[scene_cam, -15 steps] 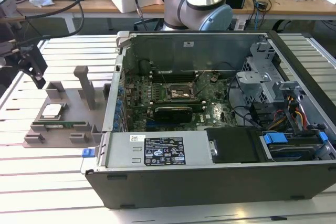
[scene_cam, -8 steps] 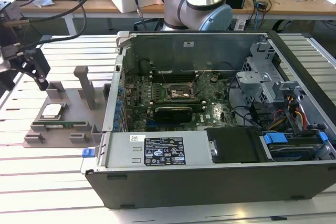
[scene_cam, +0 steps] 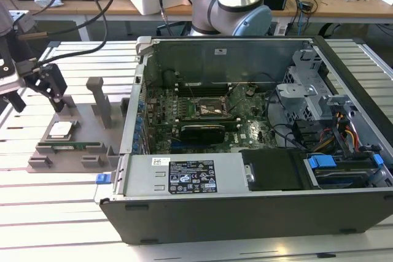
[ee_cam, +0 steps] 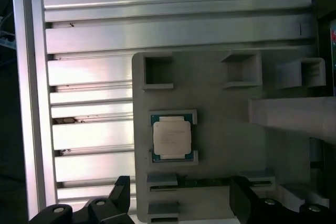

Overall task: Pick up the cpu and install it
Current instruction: 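Pick up the cpu and move it towards the insertion slot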

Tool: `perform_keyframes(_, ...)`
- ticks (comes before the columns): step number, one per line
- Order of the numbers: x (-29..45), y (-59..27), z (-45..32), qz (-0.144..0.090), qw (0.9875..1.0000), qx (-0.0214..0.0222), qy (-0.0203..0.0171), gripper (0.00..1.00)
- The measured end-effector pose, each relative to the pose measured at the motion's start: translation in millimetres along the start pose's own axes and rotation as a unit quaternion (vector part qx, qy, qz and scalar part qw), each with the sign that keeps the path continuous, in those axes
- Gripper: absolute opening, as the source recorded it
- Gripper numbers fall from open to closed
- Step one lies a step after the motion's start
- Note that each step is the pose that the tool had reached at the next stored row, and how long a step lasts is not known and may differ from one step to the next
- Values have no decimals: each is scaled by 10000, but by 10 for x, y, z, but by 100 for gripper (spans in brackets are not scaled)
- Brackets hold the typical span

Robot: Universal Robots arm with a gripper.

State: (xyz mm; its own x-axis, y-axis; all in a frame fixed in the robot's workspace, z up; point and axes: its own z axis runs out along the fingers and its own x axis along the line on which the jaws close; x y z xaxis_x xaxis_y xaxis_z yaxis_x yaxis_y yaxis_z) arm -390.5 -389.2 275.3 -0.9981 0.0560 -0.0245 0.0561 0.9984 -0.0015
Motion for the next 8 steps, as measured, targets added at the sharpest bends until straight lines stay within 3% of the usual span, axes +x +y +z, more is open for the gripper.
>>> perform_keyframes(2,3,29,59,-119,9999,4,0,84)
perform_keyframes(8,6,40,159,-120,9999,5,0,84)
